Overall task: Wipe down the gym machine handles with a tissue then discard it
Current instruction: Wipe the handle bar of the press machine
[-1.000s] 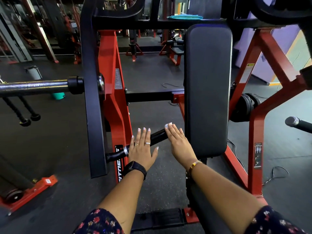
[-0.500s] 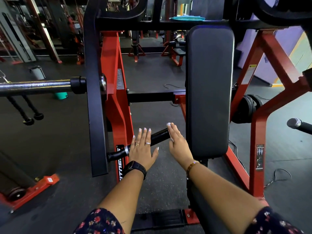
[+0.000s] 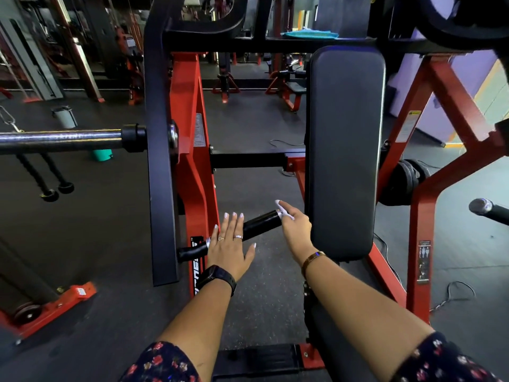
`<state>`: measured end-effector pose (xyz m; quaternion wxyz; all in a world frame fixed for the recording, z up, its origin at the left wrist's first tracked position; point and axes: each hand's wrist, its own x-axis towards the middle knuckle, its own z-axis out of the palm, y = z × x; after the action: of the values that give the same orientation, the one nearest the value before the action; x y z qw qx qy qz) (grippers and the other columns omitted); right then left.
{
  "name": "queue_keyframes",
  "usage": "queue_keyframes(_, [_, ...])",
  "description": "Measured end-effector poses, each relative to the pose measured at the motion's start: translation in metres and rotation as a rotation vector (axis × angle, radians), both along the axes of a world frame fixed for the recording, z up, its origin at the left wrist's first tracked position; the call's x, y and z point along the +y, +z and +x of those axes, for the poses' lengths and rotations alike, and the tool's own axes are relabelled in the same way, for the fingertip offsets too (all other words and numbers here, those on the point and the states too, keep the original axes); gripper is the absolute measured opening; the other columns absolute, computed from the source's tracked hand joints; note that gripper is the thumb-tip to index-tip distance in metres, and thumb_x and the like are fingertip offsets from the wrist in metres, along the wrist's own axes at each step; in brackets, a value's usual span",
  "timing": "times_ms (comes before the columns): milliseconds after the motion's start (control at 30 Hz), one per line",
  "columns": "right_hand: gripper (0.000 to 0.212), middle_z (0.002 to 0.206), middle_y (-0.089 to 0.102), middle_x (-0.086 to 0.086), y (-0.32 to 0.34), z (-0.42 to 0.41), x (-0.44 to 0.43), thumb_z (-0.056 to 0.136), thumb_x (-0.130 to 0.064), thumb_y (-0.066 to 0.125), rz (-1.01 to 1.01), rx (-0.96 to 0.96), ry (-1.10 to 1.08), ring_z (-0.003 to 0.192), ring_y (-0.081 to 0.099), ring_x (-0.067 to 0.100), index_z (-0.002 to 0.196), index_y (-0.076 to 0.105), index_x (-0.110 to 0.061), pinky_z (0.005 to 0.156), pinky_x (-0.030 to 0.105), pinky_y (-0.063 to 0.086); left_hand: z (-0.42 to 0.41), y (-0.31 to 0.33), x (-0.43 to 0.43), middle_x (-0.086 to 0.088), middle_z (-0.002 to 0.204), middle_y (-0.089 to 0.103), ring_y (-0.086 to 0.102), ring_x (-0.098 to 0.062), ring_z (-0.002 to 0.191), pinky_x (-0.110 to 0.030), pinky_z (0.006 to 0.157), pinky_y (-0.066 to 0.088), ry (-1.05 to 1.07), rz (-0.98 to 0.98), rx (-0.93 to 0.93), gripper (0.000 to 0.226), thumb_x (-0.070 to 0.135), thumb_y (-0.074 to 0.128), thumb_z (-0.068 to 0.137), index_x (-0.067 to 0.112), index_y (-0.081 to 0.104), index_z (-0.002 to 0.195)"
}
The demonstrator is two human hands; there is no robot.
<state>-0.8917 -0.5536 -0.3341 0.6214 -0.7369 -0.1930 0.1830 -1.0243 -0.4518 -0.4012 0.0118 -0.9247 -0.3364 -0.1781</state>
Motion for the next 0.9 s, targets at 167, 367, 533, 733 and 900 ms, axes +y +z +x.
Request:
queue_keyframes(167, [0.041, 0.126, 0.060, -0.001, 0.001, 0.005, 0.005, 0.094, -0.015, 0.046, -0.093, 0.001, 0.061, 0.082, 0.055, 0.012, 0.133, 0.056, -0.022, 0.070, 0.022, 0.044, -0.005, 0.000, 0.004, -0.006, 0.157, 0.029, 0.007, -0.017, 0.144, -0.038, 0.116, 0.010, -0.039, 0.028, -0.001, 0.074, 0.055, 0.021, 0.089, 0.013, 0.013, 0.149])
queue_keyframes(367, [0.035, 0.114, 0.066, 0.000, 0.001, -0.006, -0.003, 0.094, -0.015, 0.050, 0.002, 0.000, -0.070, 0.078, 0.060, 0.005, 0.127, 0.061, -0.019, 0.059, 0.011, 0.045, -0.005, 0.004, 0.003, -0.002, 0.162, 0.004, -0.017, -0.013, 0.142, -0.033, 0.116, -0.009, -0.071, 0.004, 0.036, 0.079, 0.059, -0.001, 0.082, 0.017, -0.009, 0.148])
queue_keyframes(533, [0.044, 0.134, 0.054, 0.005, 0.011, 0.004, 0.001, 0.097, -0.010, 0.040, -0.165, -0.078, 0.137, 0.091, 0.061, 0.023, 0.139, 0.047, -0.019, 0.064, 0.022, 0.046, -0.013, 0.006, 0.004, 0.000, 0.162, -0.002, -0.021, -0.011, 0.141, -0.033, 0.115, -0.014, -0.043, -0.012, 0.045, 0.079, 0.059, -0.004, 0.080, 0.017, -0.014, 0.146])
queue_keyframes(733, [0.072, 0.158, -0.002, -0.004, -0.040, -0.015, -0.009, 0.090, 0.015, 0.029, -0.354, -0.721, 0.154, 0.146, -0.009, 0.012, 0.154, 0.009, -0.014, 0.121, 0.033, 0.001, -0.027, 0.007, 0.007, -0.002, 0.162, -0.005, -0.022, -0.013, 0.141, -0.032, 0.114, -0.016, -0.016, -0.061, 0.000, 0.074, 0.047, 0.034, 0.099, 0.017, -0.016, 0.145])
queue_keyframes(900, [0.073, 0.159, -0.001, 0.003, -0.057, -0.054, 0.009, 0.088, 0.011, 0.037, -0.476, -1.060, 0.150, 0.142, -0.016, 0.017, 0.152, 0.009, -0.009, 0.112, 0.040, -0.017, -0.042, 0.006, 0.017, -0.004, 0.162, -0.003, -0.018, -0.016, 0.145, -0.035, 0.114, -0.016, 0.103, -0.163, -0.048, 0.088, 0.044, 0.048, 0.095, 0.018, -0.016, 0.149])
